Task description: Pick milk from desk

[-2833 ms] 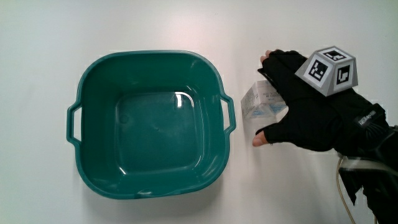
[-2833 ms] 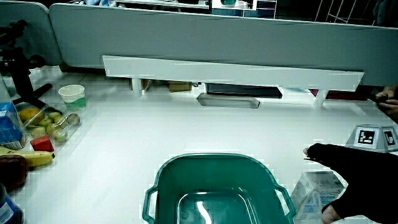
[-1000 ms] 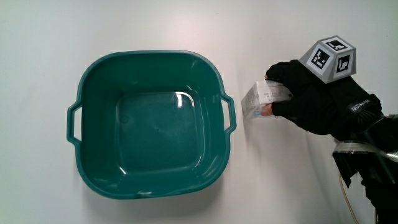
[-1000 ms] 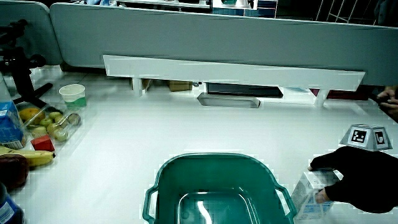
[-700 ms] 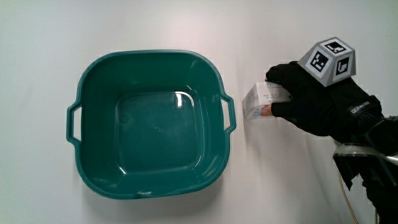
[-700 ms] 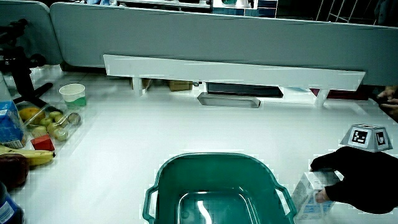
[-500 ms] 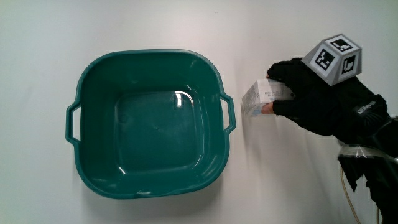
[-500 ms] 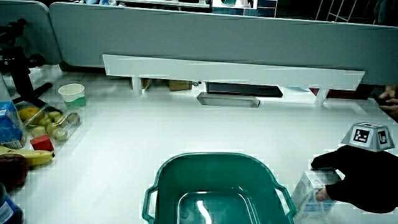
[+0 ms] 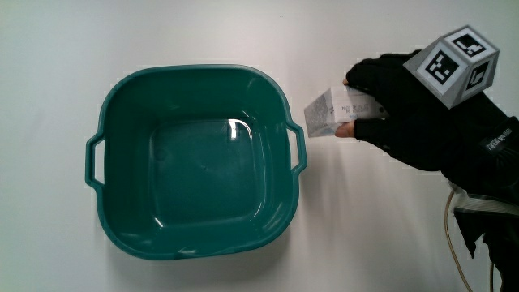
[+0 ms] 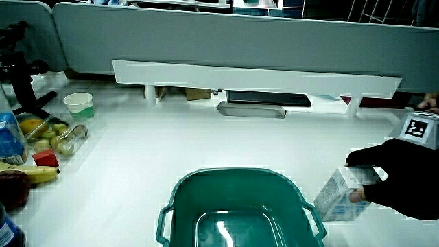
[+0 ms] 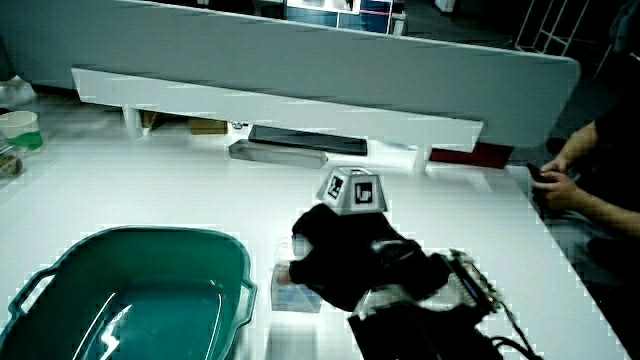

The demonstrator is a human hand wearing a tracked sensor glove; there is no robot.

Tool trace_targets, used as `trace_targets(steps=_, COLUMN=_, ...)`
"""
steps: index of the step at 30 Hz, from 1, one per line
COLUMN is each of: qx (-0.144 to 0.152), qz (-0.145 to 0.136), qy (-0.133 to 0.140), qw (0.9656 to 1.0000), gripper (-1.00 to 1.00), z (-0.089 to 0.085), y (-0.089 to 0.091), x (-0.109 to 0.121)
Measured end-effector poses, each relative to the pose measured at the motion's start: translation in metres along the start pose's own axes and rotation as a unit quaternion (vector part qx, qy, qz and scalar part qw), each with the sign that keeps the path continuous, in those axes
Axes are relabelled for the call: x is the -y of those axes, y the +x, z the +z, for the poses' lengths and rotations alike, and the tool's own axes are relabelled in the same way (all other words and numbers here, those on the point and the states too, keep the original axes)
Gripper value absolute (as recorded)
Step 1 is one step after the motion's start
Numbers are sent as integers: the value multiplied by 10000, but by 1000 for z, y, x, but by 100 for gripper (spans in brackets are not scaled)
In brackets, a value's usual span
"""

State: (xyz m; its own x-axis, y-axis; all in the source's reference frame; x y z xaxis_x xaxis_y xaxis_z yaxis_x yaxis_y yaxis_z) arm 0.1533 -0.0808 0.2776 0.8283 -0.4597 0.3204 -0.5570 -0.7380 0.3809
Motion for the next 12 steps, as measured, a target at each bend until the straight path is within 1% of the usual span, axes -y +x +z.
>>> trace_targets(steps=1, qx=30, qz=-1, qy=85, qw=10000, gripper=100, z=3, y=-3, x=0)
trace_targets(steps=3, qx=-46, qz=99, qy=41, qw=9999, gripper=100, z=7, y=-7, x=1)
trace_targets(steps=6, qx=105, qz=171, qy=157, qw=9997, gripper=100, z=14, y=-15, x=3)
trace_targets(steps=7, qx=123, qz=142, qy=258, qw=9995, gripper=100, z=19, y=-19, x=4)
trace_targets(steps=8, qx=89, qz=234, qy=193, qw=9995, gripper=100, z=18, y=-19, x=3)
trace_targets(steps=12, qx=232, qz=583, qy=264, qw=9977, gripper=100, z=24, y=-34, x=0)
